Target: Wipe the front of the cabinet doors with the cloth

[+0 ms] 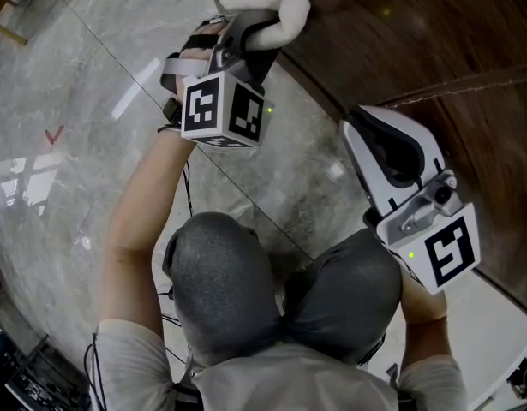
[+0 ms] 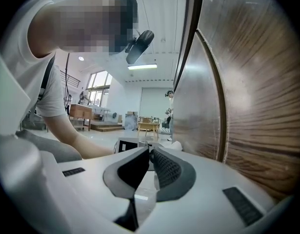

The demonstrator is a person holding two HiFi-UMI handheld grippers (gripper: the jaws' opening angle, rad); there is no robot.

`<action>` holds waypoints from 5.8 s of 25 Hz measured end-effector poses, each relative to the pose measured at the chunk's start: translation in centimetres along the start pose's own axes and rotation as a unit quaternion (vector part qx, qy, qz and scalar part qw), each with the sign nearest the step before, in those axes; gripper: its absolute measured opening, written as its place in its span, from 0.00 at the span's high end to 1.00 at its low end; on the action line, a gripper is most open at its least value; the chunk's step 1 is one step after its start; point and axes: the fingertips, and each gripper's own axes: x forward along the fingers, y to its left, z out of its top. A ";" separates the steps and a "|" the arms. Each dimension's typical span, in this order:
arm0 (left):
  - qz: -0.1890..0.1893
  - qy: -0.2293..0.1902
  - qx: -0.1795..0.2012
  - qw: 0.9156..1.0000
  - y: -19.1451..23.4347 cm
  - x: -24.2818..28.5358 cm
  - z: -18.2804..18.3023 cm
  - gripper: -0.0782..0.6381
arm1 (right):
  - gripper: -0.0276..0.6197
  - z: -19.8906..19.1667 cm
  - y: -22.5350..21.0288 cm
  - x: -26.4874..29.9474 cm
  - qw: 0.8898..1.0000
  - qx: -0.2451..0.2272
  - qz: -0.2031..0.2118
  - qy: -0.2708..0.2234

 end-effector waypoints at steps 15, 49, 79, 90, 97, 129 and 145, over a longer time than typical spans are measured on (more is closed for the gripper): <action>-0.046 -0.038 -0.010 0.998 -5.3 -0.4 3.8 0.81 | 0.88 -0.2 -0.2 -1.8 1.000 -0.002 -0.002 -0.011; -0.095 -0.076 -0.004 0.993 -7.2 -5.0 2.7 0.81 | 0.88 0.7 2.7 4.8 0.999 -0.012 0.036 -0.012; 0.018 0.024 -0.193 0.981 17.0 -25.7 6.0 0.81 | 0.88 19.2 8.7 10.1 0.994 0.034 0.058 0.088; 0.047 0.045 -0.233 0.970 26.3 -34.7 16.7 0.81 | 0.88 32.1 12.2 6.2 0.992 0.028 0.078 0.100; 0.077 0.049 -0.260 0.961 33.9 -40.4 23.6 0.81 | 0.88 43.1 12.5 4.4 0.992 0.009 0.075 0.104; 0.193 0.002 -0.267 0.944 56.5 -54.4 45.2 0.81 | 0.88 72.8 11.9 -4.0 0.998 -0.033 0.055 0.021; 0.190 -0.002 -0.276 0.942 57.2 -55.0 45.7 0.81 | 0.88 74.9 10.3 -4.7 0.998 -0.046 0.037 0.027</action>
